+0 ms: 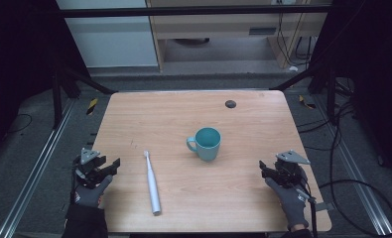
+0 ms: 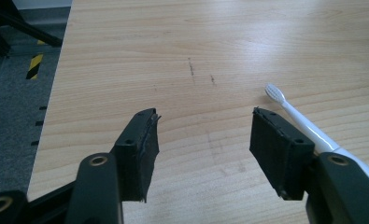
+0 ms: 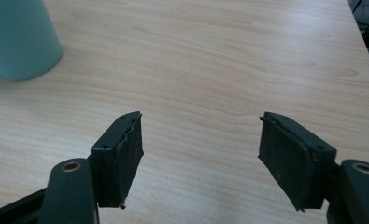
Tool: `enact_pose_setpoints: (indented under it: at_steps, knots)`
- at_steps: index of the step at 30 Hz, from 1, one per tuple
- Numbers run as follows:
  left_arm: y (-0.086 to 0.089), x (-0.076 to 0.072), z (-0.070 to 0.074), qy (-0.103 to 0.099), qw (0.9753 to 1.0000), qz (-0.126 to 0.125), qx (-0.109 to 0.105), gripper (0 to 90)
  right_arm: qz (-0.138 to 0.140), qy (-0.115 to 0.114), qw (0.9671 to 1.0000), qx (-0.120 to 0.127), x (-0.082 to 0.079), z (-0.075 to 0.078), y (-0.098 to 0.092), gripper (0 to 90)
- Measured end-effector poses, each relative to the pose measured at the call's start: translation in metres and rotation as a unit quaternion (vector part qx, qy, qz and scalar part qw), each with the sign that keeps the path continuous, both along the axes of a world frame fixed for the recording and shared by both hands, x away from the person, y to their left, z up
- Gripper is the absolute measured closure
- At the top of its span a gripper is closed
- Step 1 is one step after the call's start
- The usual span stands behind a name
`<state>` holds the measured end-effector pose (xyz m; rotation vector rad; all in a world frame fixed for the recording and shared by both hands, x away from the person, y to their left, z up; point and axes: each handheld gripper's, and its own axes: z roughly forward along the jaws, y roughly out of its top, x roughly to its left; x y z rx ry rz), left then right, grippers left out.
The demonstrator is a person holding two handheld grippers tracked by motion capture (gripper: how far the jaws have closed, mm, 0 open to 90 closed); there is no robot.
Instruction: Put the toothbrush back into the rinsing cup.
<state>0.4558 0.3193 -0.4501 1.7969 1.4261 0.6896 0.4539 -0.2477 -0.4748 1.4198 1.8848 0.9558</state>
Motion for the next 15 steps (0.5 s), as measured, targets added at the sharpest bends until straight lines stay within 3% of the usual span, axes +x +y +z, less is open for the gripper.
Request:
enact_pose_setpoints:
  at_steps: [7, 9, 15]
  knots:
    - [-0.005, -0.006, 0.001, 0.005, 0.9998, -0.02, -0.003, 57.1, 0.008, 0.007, 0.9999, -0.009, -0.002, 0.0, 0.002, 31.6]
    - [-0.008, -0.012, 0.001, 0.009, 0.9992, -0.038, 0.003, 61.8, 0.01, 0.006, 0.9999, -0.01, -0.003, 0.0, 0.002, 32.2]
    - [-0.013, -0.022, 0.0, 0.016, 0.9979, -0.061, 0.016, 72.6, 0.013, 0.004, 0.9999, -0.009, -0.004, 0.001, 0.004, 32.4]
